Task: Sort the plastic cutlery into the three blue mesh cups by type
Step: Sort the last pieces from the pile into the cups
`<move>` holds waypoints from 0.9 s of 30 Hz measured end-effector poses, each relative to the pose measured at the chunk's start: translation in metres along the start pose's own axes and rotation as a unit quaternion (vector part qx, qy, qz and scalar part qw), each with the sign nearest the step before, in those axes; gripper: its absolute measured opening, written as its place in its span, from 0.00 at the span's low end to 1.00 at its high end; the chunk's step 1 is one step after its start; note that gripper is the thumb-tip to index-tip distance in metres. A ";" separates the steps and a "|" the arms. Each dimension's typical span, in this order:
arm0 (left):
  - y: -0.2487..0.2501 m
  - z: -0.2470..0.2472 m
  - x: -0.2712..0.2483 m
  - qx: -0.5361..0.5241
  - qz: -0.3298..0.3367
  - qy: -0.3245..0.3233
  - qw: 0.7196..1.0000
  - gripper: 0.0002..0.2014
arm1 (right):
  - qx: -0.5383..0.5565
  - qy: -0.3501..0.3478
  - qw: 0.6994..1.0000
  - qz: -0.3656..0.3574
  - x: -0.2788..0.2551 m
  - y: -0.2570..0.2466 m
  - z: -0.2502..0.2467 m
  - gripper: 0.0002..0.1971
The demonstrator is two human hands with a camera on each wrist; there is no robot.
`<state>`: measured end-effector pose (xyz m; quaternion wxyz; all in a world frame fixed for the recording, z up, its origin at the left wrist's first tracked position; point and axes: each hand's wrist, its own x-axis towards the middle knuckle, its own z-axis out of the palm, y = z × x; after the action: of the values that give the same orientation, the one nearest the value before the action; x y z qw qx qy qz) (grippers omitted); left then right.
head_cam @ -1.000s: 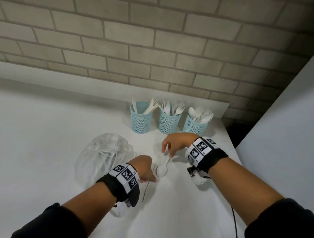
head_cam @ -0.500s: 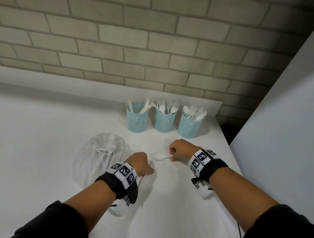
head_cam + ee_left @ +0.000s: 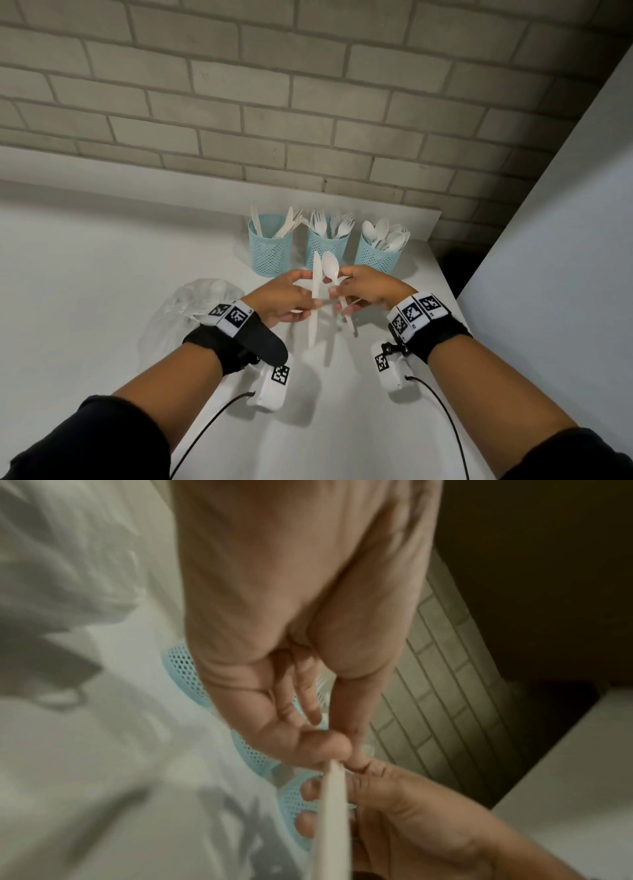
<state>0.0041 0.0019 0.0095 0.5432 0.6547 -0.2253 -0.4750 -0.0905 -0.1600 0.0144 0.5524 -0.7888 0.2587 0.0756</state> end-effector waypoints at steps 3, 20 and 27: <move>0.011 0.000 0.004 -0.021 0.030 0.018 0.999 0.17 | 0.067 0.002 0.998 -0.003 0.002 -0.008 -0.002 0.09; 0.108 -0.078 0.032 0.081 0.365 0.304 0.876 0.14 | -0.027 0.529 0.815 -0.234 0.000 -0.039 -0.090 0.23; 0.093 -0.087 0.052 0.109 0.327 0.354 0.870 0.03 | -0.196 0.493 0.840 -0.110 0.026 0.000 -0.082 0.18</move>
<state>0.1235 -0.0261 0.0721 0.6364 0.7224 -0.2696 0.0207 -0.0821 -0.2431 0.0350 0.1899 -0.8369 0.3886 -0.3355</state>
